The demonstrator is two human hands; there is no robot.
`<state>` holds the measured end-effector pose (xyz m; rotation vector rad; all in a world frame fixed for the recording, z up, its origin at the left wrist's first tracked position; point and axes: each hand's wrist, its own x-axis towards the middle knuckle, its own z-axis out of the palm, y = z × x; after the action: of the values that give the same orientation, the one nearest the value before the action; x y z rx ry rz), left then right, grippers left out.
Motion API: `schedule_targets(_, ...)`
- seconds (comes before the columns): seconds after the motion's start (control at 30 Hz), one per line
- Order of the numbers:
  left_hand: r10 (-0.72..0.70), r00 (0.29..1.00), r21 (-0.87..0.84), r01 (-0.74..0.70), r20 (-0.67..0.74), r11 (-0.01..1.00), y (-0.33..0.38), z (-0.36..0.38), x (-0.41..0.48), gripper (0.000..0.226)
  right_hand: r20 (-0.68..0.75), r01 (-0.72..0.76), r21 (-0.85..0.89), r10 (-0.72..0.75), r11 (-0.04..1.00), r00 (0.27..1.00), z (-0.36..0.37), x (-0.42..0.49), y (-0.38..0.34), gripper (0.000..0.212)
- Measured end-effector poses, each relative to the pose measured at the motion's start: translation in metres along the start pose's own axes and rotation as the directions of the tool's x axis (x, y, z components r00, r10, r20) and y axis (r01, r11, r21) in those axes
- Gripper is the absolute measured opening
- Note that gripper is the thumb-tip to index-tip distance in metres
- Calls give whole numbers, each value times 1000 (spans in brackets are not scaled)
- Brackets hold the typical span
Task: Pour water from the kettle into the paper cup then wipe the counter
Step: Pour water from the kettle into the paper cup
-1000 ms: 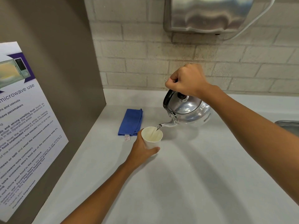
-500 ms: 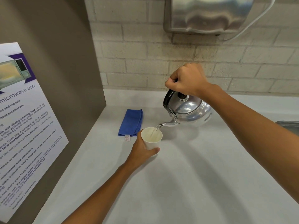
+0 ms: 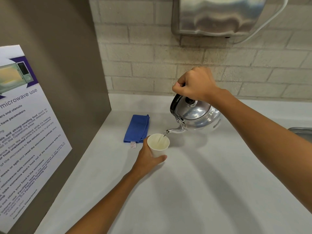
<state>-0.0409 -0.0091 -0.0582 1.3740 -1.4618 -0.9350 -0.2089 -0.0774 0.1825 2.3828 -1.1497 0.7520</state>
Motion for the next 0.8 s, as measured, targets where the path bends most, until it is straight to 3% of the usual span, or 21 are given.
schedule_targets(0.8, 4, 1000, 18, -4, -2, 1000, -1, 0, 0, 81, 16, -4, 9, 4, 1000, 1000, 3, -3, -3, 30)
